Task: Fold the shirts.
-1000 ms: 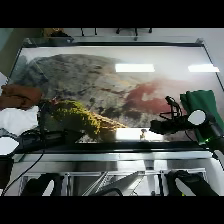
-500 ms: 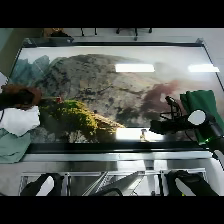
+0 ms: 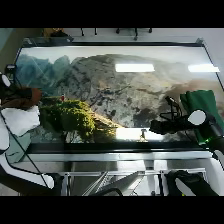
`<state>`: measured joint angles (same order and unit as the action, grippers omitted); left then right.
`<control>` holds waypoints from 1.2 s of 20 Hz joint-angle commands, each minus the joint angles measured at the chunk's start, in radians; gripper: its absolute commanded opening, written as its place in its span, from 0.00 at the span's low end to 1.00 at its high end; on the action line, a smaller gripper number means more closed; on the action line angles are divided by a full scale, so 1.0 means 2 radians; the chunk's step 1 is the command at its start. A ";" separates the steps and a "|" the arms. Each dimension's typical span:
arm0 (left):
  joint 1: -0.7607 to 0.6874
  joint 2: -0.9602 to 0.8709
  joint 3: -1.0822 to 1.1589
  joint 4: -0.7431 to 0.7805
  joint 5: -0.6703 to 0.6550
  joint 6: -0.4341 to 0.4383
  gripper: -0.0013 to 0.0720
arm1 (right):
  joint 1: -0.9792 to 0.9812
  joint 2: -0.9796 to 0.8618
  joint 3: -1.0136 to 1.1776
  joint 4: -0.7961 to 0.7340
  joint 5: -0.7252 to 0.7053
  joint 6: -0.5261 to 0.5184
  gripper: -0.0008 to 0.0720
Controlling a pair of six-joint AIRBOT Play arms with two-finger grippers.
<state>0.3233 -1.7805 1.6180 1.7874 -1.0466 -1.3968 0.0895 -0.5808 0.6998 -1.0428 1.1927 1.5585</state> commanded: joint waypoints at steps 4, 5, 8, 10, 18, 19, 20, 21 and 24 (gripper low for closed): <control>-0.006 -0.134 0.124 0.062 -0.100 -0.039 0.15 | 0.001 0.000 0.000 0.000 0.000 0.000 0.05; -0.006 -0.135 0.137 0.061 -0.107 -0.035 0.04 | 0.001 0.000 0.000 0.000 0.000 0.000 0.05; -0.017 -0.121 0.187 0.039 -0.131 -0.035 0.03 | 0.001 0.000 0.000 0.000 0.000 0.000 0.05; -0.027 -0.089 0.208 -0.042 -0.130 -0.034 0.03 | 0.001 0.000 0.000 0.000 0.000 0.000 0.05; -0.192 0.113 0.111 -0.350 -0.175 0.010 0.03 | 0.001 0.000 0.000 0.000 0.000 0.000 0.05; -0.226 0.132 0.081 -0.350 -0.174 0.008 0.03 | 0.001 0.000 0.000 0.000 0.000 0.000 0.05; -0.259 0.148 0.052 -0.350 -0.171 0.004 0.03 | 0.001 0.000 0.000 0.000 0.000 0.000 0.05; -0.294 0.161 0.022 -0.350 -0.165 -0.006 0.03 | 0.001 0.000 0.000 0.000 0.000 0.000 0.05; -0.377 0.178 -0.047 -0.346 -0.145 -0.025 0.04 | 0.001 0.001 0.000 0.000 0.000 0.000 0.05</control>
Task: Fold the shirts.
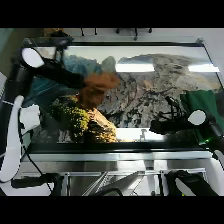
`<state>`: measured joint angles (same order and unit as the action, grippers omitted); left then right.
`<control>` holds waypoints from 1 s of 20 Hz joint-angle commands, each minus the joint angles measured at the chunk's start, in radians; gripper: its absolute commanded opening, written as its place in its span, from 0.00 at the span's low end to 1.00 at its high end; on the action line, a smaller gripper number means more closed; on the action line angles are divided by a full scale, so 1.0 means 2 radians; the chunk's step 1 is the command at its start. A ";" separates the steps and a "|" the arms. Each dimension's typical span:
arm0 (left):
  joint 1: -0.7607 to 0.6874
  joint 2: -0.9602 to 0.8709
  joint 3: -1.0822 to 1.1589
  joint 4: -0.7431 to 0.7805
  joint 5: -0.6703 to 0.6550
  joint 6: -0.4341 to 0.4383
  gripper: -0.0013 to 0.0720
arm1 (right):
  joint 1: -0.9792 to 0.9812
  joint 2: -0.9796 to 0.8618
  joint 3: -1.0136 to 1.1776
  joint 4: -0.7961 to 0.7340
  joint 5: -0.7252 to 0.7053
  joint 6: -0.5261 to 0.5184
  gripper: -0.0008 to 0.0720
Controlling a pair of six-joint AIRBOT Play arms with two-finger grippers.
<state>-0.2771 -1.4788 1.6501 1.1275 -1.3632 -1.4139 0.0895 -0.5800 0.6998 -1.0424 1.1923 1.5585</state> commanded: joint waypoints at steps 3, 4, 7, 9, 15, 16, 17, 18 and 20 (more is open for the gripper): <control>-0.110 0.027 -0.063 -0.011 0.006 -0.047 0.98 | 0.000 0.000 0.004 -0.001 0.002 -0.002 0.05; -0.109 0.027 -0.048 -0.011 -0.005 -0.057 0.97 | 0.000 0.000 0.011 -0.002 0.004 -0.002 0.06; -0.078 0.028 -0.004 -0.010 -0.081 -0.057 0.97 | 0.000 -0.001 0.040 -0.020 0.007 -0.015 0.54; -0.055 0.046 -0.043 -0.010 -0.103 -0.056 0.97 | -0.001 -0.011 0.055 -0.042 -0.010 -0.026 0.61; -0.023 0.143 -0.375 -0.035 0.125 -0.050 0.97 | -0.035 -0.130 0.082 -0.053 -0.076 -0.040 0.60; -0.016 0.145 -0.416 -0.061 0.168 -0.035 0.97 | -0.049 -0.160 0.094 -0.035 -0.077 -0.057 0.60; -0.010 0.143 -0.445 -0.092 0.202 -0.015 0.97 | -0.060 -0.188 0.106 -0.012 -0.078 -0.075 0.61; -0.004 0.135 -0.464 -0.124 0.229 0.010 0.97 | -0.071 -0.216 0.117 0.011 -0.082 -0.094 0.60; 0.011 0.106 -0.477 -0.187 0.269 0.062 0.97 | -0.077 -0.263 0.132 0.032 -0.101 -0.126 0.60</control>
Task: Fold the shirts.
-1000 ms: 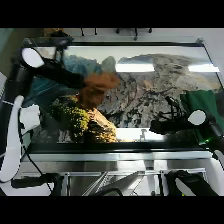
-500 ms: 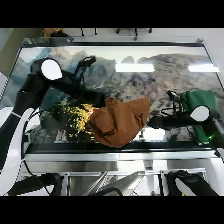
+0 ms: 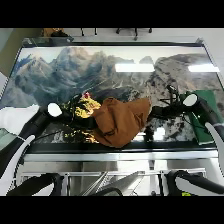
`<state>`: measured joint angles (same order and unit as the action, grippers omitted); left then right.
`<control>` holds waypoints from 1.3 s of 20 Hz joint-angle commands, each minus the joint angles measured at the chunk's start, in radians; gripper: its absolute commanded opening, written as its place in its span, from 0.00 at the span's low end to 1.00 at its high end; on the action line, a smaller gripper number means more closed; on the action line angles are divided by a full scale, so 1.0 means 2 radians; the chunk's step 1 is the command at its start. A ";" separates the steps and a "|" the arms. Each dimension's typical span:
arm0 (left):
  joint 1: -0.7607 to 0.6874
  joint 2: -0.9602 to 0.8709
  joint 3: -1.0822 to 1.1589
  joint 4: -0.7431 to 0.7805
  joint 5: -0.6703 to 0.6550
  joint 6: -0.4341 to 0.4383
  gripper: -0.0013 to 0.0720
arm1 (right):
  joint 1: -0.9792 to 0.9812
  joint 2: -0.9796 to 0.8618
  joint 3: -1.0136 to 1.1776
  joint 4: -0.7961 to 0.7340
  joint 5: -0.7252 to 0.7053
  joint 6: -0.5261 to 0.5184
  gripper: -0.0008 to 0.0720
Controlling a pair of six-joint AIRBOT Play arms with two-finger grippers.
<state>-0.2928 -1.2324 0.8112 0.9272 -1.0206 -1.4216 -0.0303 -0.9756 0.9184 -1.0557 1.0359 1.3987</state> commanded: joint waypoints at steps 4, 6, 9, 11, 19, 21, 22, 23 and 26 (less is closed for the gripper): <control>0.051 -0.096 0.003 -0.122 0.116 0.114 0.97 | -0.015 -0.127 0.029 0.068 -0.058 -0.067 0.61; 0.065 -0.128 0.046 -0.121 0.099 0.115 0.97 | -0.015 -0.143 0.029 0.107 -0.065 -0.096 0.60; 0.069 -0.169 0.103 -0.122 0.048 0.115 0.48 | -0.015 -0.163 0.029 0.166 -0.071 -0.114 0.60; 0.060 -0.195 0.137 -0.124 0.012 0.119 0.48 | -0.015 -0.177 0.029 0.215 -0.070 -0.145 0.59; 0.079 -0.193 0.244 -0.124 -0.130 0.116 0.03 | -0.021 -0.109 0.107 0.268 -0.004 -0.201 0.05; 0.097 -0.147 0.273 -0.123 -0.163 0.110 0.03 | -0.036 -0.063 0.148 0.268 0.020 -0.200 0.05; 0.108 -0.119 0.291 -0.123 -0.177 0.100 0.03 | -0.049 -0.033 0.171 0.268 0.026 -0.200 0.05; 0.121 -0.086 0.311 -0.123 -0.189 0.090 0.03 | -0.063 -0.005 0.194 0.268 0.031 -0.197 0.05; 0.156 0.031 0.376 -0.123 -0.213 0.064 0.03 | -0.117 0.087 0.259 0.268 0.051 -0.195 0.04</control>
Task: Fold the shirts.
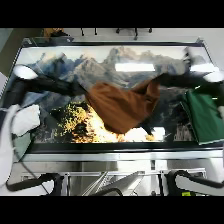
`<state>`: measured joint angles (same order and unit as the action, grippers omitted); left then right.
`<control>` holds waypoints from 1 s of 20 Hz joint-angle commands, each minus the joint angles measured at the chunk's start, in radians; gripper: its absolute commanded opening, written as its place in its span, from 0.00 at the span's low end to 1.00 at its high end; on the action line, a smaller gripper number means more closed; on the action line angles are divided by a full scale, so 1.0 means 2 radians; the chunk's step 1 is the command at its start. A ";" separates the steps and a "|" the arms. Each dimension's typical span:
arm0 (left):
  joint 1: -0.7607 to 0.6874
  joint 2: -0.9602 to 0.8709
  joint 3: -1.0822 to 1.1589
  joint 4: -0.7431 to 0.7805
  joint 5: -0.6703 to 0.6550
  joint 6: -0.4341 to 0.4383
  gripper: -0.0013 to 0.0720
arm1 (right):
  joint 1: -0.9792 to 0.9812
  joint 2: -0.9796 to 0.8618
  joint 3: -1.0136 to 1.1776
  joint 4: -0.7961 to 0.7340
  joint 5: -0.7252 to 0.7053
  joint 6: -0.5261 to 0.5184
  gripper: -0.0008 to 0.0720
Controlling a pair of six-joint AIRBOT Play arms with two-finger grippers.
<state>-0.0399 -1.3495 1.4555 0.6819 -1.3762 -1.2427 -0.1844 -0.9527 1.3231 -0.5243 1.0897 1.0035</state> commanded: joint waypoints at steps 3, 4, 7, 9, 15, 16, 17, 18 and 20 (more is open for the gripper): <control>0.067 0.200 0.114 0.000 -0.031 -0.028 0.03 | -0.086 0.161 0.102 0.002 0.023 -0.016 0.04; 0.081 0.234 0.131 0.002 -0.026 -0.028 0.03 | -0.097 0.186 0.117 0.002 0.018 -0.020 0.05; 0.121 0.309 0.163 0.004 -0.010 -0.027 0.03 | -0.102 0.229 0.154 0.002 -0.009 -0.051 0.05; 0.151 0.340 0.155 0.004 0.013 -0.014 0.03 | -0.102 0.229 0.175 0.002 -0.019 -0.062 0.05; 0.218 0.332 -0.021 -0.004 0.026 0.013 0.03 | -0.100 0.080 0.173 0.045 0.071 -0.063 0.05; 0.210 0.314 -0.060 -0.008 0.030 0.024 0.03 | -0.089 0.040 0.165 0.058 0.089 -0.063 0.05; 0.194 0.292 -0.099 -0.013 0.042 0.041 0.03 | -0.067 -0.005 0.152 0.054 0.094 -0.068 0.05; 0.169 0.263 -0.142 -0.013 0.068 0.063 0.03 | -0.046 -0.048 0.138 0.043 0.087 -0.078 0.05; 0.116 0.194 -0.216 0.001 0.149 0.090 0.03 | -0.007 -0.136 0.112 -0.002 0.046 -0.083 0.05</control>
<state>0.2878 -0.8242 1.2217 0.6758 -1.2373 -1.1477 -0.2829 -1.0096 1.6001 -0.4740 1.2079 0.8600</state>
